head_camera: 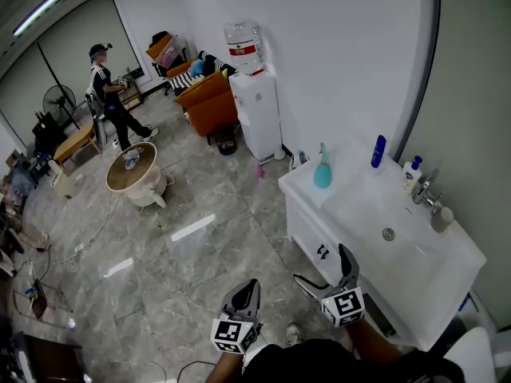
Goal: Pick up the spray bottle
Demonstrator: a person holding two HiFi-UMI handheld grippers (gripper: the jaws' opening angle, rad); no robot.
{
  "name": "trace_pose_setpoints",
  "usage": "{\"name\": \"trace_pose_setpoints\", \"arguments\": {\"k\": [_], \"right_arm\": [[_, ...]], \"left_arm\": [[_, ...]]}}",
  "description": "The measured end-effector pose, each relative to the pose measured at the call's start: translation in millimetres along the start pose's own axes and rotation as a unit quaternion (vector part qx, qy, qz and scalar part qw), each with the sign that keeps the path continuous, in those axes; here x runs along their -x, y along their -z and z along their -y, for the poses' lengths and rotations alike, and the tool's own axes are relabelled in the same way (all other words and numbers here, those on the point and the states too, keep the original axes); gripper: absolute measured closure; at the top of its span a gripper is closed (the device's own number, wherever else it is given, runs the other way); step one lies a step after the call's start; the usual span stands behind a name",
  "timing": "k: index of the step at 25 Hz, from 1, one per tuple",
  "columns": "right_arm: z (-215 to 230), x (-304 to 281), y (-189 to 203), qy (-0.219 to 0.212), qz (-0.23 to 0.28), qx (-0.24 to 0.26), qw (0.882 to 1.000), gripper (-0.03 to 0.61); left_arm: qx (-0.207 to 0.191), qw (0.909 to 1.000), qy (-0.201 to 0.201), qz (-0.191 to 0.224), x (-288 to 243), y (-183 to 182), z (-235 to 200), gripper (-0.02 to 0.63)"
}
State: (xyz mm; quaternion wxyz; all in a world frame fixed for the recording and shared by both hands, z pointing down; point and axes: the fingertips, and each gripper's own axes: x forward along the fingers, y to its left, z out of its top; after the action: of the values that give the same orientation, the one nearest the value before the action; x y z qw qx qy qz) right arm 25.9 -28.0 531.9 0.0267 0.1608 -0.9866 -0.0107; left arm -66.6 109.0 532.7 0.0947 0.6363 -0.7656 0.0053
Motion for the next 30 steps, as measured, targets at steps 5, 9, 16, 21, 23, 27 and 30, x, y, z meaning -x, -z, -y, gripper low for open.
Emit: {"name": "trace_pose_setpoints", "arguments": {"k": [5,9,16,21,23,27,30], "right_arm": [[15.8,-13.0,-0.5,0.012,-0.005,0.003,1.000,-0.012],[25.8,-25.1,3.4,0.022,-0.013,0.004,1.000,-0.012],[43.5,-68.8,-5.4,0.041,0.003,0.000,0.999,-0.011],[49.4,-106.6,-7.0,0.038,0.001,0.025,0.999,-0.011],[49.8,-120.2,-10.1,0.042,-0.012,0.038,0.998,-0.009],[58.9,-142.7,-11.3,0.052,-0.017,0.042,0.998,0.020],[73.9,-154.7,-8.3,0.081,-0.006,0.042,0.996,0.086]], "left_arm": [[0.015,0.9999,0.005,0.000,-16.5,-5.3,-7.6,0.617],[0.023,0.9996,0.016,0.003,-33.7,-7.4,-15.3,0.617],[0.009,0.9987,0.050,0.002,-83.7,-20.1,-46.7,0.618],[0.001,0.9975,0.071,0.001,-125.3,-35.5,-78.0,0.618],[0.001,0.9968,0.080,0.001,-139.3,-39.8,-88.2,0.618],[0.004,0.9949,0.100,-0.004,-163.7,-42.4,-103.6,0.618],[-0.006,0.9929,0.118,-0.005,-180.5,-40.9,-118.8,0.618]]}}
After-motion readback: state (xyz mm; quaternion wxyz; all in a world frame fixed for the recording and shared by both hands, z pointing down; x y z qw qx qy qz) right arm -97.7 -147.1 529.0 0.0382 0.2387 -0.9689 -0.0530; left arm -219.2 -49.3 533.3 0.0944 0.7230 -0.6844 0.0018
